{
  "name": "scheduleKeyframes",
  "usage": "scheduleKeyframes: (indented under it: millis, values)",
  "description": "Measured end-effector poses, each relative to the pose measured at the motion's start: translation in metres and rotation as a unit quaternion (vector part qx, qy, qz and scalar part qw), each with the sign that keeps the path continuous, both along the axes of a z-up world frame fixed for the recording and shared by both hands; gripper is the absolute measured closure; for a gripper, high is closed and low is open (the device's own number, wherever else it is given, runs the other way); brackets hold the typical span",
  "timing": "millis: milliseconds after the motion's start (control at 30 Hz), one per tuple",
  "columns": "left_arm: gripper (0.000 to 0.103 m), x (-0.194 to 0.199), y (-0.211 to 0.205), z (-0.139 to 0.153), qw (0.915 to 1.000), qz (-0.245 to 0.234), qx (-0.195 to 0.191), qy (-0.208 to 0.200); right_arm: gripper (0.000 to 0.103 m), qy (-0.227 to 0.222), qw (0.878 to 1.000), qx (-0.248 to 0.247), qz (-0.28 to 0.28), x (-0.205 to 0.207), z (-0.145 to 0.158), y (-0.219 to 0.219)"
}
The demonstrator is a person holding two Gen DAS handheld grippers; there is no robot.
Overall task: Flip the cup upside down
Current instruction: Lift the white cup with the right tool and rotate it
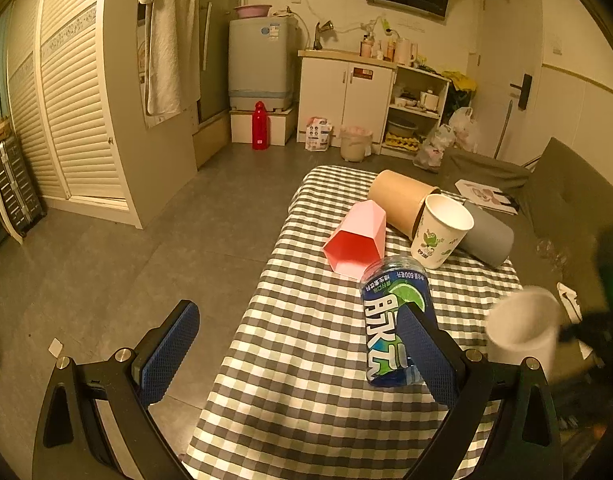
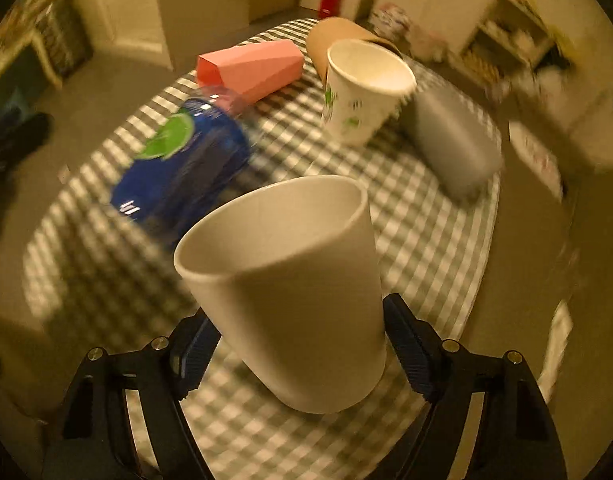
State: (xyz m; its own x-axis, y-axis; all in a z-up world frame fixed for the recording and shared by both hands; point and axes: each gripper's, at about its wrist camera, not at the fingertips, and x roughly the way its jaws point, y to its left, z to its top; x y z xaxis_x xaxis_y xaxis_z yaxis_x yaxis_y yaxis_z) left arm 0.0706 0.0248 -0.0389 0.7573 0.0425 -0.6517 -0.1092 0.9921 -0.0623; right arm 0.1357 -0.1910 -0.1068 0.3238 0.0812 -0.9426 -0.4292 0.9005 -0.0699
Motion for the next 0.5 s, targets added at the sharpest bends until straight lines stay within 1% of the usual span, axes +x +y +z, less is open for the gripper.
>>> scheduleKeyframes:
  millis: [67,133,200,233,300,333,367,500]
  values:
    - [0.001,-0.001,0.001,0.002,1.0,0.0,-0.001,-0.003,0.026,0.031,0.998,0.039,-0.036,-0.015,0.003,-0.005]
    - [0.001,-0.003,0.002,0.004,1.0,0.002,-0.004,-0.005,0.026,0.065,0.992,0.08,-0.07,-0.034,0.005,-0.009]
    - [0.001,-0.005,0.003,0.006,0.9999,0.002,-0.008,-0.006,0.026,0.093,0.984,0.118,-0.092,-0.05,0.002,-0.009]
    - [0.001,-0.005,0.003,0.006,0.9999,0.003,-0.009,-0.007,0.026,0.114,0.977,0.145,-0.104,-0.055,-0.002,-0.009]
    - [0.001,-0.007,0.002,0.008,0.9999,0.001,-0.01,-0.008,0.029,0.139,0.966,0.179,-0.128,-0.056,-0.013,-0.01]
    - [0.001,-0.008,0.001,0.008,0.9999,0.0,-0.009,-0.009,0.029,0.142,0.963,0.185,-0.137,-0.055,-0.017,-0.008]
    - [0.001,-0.009,-0.001,0.009,0.9999,-0.001,-0.007,-0.01,0.03,0.135,0.962,0.188,-0.145,-0.054,-0.019,-0.007]
    - [0.001,-0.014,-0.005,0.01,0.9999,-0.007,0.001,-0.014,0.03,0.088,0.965,0.178,-0.172,-0.042,-0.025,-0.005]
